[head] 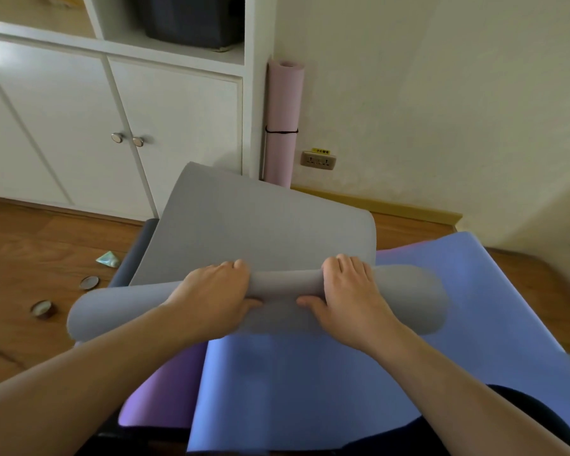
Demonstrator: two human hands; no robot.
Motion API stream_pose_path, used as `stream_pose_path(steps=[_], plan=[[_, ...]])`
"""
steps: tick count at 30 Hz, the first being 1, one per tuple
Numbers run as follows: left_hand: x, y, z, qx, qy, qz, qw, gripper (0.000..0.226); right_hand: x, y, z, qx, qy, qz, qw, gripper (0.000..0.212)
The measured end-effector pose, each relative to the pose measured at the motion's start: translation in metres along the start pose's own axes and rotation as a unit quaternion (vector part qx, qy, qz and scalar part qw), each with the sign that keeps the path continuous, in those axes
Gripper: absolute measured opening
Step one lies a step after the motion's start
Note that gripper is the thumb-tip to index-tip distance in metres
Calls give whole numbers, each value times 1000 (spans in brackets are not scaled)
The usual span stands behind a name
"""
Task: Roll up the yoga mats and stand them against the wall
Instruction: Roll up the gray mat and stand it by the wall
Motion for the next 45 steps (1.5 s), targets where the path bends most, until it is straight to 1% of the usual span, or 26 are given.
stream_pose_path(steps=[2,4,6,8,12,14,15,19,21,23,25,28,30,32,35,38,41,45], plan=[[2,-1,0,12,-1,-22,1000,41,-1,1,2,33,20,26,999,50],[2,1,2,23,0,-40,999,43,-2,3,3,44,31,48,997,51],[1,2,4,34,0,-46,998,46,-2,3,4,25,29,55,998,51],[-3,0,6,25,-4,-50,998,51,-1,3,5,-2,16,44,999,49],[-9,-6,9,-36,-1,-46,998,65,1,5,7,-38,8,21,999,52],[-12,-5,9,-63,2,-34,997,68,2,6,9,-44,13,5,999,54],[-14,-5,9,-78,2,-20,997,65,2,7,9,-47,17,-3,999,55],[-19,-9,8,-151,-7,52,987,44,6,6,10,-78,27,-15,996,56],[-17,-9,7,-141,-16,50,989,40,9,6,11,-87,24,-23,996,53],[-14,-9,5,-102,-12,26,994,38,10,6,11,-84,18,-36,996,47],[-11,-8,5,-51,10,-24,998,40,9,6,10,-68,9,-36,997,43],[-5,-11,9,6,44,-97,994,52,5,3,9,-37,-3,30,999,43],[-2,-17,12,19,64,-104,992,55,3,-2,7,-23,-21,61,998,46],[-2,-20,14,24,78,-103,991,58,3,-4,7,-15,-28,55,998,47],[-3,-16,14,16,65,-101,993,73,4,-5,8,-18,-4,52,998,57],[-2,-10,13,-2,50,-99,994,64,8,-2,8,-40,10,52,998,67],[-6,-5,10,-18,26,-124,992,58,10,2,8,-46,28,38,998,63],[-10,-1,11,-50,-22,-128,990,54,15,3,13,-59,56,11,997,58]])
Point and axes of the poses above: each hand's wrist, its own z-axis away from the middle knuckle, its own y-axis out of the back of the hand, x = y × z, the point moved 3 cm from there along -z, towards the middle knuckle, and after that the axes turned 10 degrees about y, right-handed, at the moved point
